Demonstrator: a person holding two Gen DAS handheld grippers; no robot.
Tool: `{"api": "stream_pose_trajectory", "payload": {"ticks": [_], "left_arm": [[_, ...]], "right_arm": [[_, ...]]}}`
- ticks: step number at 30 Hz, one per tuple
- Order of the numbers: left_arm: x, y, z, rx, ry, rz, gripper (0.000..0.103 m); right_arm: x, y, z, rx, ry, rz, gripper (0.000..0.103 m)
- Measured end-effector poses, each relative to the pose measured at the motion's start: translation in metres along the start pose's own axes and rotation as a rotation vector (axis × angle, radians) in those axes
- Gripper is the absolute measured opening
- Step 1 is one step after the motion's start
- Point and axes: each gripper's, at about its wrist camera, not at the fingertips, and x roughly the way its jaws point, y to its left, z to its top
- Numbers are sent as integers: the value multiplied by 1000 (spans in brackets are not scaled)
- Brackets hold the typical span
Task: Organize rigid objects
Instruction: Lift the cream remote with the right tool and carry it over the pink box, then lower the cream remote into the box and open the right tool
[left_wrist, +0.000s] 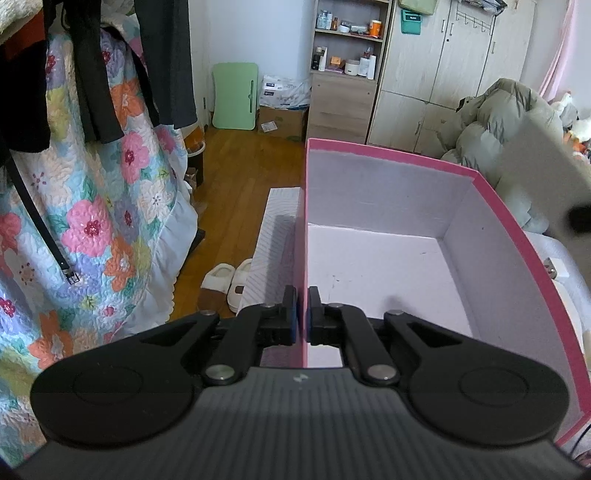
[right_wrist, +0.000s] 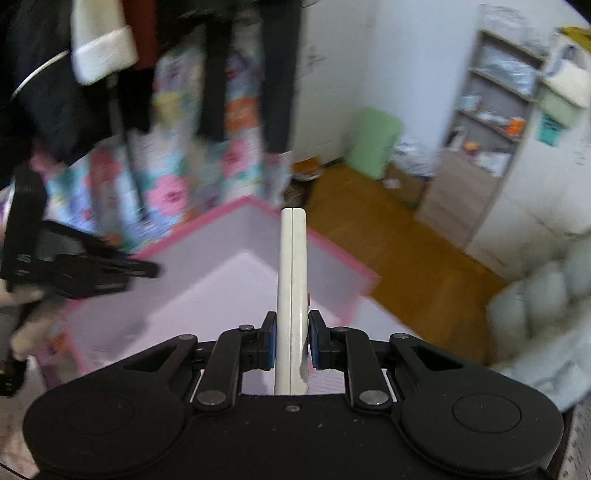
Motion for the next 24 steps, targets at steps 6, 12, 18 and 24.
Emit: {"api": "stream_pose_trajectory", "payload": {"ticks": [6,12,18,24], "left_arm": [[-2,3,0,-23,0,-22,5],[-1,9,-2,-47,-2,-49,6],[-1,9,-4,-47,-7,-56,7],[-2,11,-5,-59,-6,-64,7]], "right_arm": [[99,33,21,48,294,-33,20],[156,38,19,171,374,3,20],[161,54,25,70,324,-92,20],[164,40,28,207,355,-20,23]]}}
